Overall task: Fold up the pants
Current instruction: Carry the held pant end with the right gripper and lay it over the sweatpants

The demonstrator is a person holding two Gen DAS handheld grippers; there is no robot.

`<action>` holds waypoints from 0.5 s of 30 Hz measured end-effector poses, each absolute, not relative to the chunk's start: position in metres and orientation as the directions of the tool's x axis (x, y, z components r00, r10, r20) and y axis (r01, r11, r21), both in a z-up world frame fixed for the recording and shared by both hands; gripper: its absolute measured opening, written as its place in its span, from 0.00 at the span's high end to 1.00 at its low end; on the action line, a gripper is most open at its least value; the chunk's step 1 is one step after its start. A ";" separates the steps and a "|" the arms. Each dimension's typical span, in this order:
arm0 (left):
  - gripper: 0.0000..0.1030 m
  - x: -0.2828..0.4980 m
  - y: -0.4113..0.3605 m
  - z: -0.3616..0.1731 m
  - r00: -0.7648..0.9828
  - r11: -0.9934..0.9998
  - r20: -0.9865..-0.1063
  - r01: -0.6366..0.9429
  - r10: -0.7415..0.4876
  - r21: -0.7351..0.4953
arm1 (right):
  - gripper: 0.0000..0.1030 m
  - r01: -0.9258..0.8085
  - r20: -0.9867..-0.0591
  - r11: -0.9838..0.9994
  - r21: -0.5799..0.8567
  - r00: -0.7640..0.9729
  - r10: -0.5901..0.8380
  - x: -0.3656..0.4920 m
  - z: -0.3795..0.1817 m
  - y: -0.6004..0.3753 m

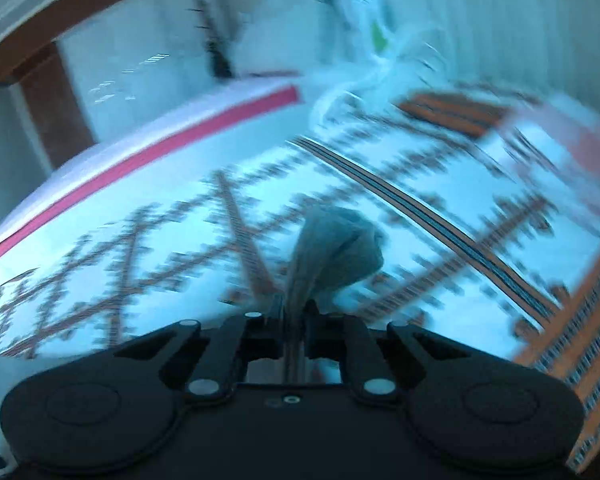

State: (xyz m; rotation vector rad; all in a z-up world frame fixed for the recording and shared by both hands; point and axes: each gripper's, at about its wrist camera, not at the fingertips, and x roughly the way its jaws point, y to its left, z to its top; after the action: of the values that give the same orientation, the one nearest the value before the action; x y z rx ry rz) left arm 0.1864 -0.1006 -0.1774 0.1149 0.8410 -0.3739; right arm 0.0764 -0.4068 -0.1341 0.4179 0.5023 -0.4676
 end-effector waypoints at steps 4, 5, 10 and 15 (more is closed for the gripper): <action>0.00 0.192 -0.070 -0.169 0.634 0.941 -0.726 0.334 -0.264 -0.051 | 1.00 0.364 -0.491 0.912 0.190 0.839 -0.233 0.102 -0.103 -0.352; 0.00 0.194 -0.062 -0.168 0.640 0.945 -0.724 0.324 -0.258 -0.051 | 1.00 0.323 -0.484 0.929 0.179 0.851 -0.203 0.107 -0.097 -0.336; 0.00 0.206 -0.011 -0.164 0.675 0.967 -0.711 0.252 -0.200 -0.033 | 1.00 0.105 -0.473 0.992 0.071 0.879 -0.059 0.135 -0.091 -0.248; 0.00 0.213 0.034 -0.170 0.688 0.988 -0.713 0.148 -0.134 -0.043 | 1.00 -0.058 -0.532 0.998 -0.003 0.845 0.048 0.161 -0.120 -0.167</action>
State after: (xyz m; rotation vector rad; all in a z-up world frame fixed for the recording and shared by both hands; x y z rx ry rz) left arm 0.2129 0.0343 -0.1699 0.0188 0.7967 -0.1577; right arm 0.1610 -0.1671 -0.1204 -0.0192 0.5609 0.0560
